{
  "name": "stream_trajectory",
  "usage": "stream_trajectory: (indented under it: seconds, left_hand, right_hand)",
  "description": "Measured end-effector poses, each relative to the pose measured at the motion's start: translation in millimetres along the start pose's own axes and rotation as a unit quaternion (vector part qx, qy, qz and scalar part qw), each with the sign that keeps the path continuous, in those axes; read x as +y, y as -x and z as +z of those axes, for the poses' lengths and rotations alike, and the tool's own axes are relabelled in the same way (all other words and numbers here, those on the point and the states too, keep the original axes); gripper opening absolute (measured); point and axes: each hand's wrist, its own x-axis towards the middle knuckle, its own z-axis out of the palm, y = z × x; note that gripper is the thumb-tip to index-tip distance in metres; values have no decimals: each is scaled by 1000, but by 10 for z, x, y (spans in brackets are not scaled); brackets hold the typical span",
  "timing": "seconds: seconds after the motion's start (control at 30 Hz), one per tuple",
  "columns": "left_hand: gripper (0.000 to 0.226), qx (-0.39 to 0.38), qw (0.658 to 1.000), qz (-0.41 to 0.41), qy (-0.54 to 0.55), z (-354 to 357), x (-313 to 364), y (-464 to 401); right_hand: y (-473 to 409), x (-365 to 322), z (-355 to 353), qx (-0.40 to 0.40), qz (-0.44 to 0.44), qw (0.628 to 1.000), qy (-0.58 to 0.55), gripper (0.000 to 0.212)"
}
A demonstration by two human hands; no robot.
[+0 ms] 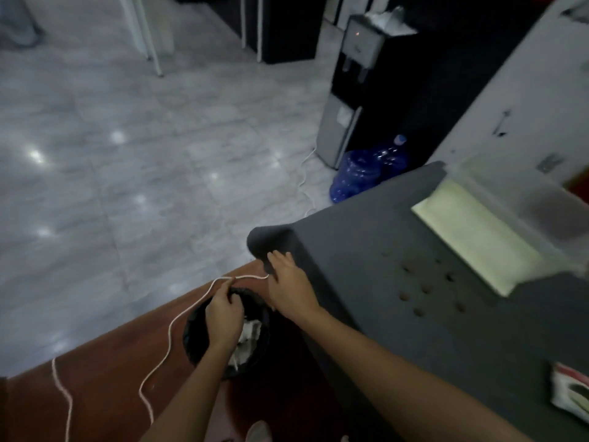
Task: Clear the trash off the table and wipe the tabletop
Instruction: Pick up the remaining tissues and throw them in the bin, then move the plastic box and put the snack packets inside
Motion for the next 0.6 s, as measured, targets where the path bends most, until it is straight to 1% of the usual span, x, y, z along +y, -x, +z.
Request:
stream_trajectory:
  seconds: [0.07, 0.13, 0.23, 0.33, 0.47, 0.53, 0.6]
  left_hand:
    - [43, -24, 998, 58, 9, 82, 405, 239]
    - [41, -39, 995, 93, 4, 173, 622, 349]
    - [40, -94, 979, 178, -43, 401, 1013, 691]
    - [42, -147, 952, 253, -87, 654, 1325, 1081]
    - [45, -207, 907, 336, -145, 1047, 1588, 1519]
    - [46, -226, 887, 369, -162, 1252, 1692, 1719]
    - [45, -230, 878, 387, -160, 1416, 1797, 1888]
  right_hand:
    - [263, 119, -359, 55, -1, 998, 3, 52]
    - [413, 232, -560, 75, 8, 997, 13, 54]
    - [840, 545, -986, 121, 38, 991, 31, 57]
    - [1282, 908, -1350, 165, 56, 982, 74, 59]
    - [1860, 1346, -1771, 206, 119, 967, 86, 60]
    - [2115, 1569, -1912, 219, 151, 961, 75, 59]
    - [2333, 1763, -2017, 230, 176, 955, 68, 58]
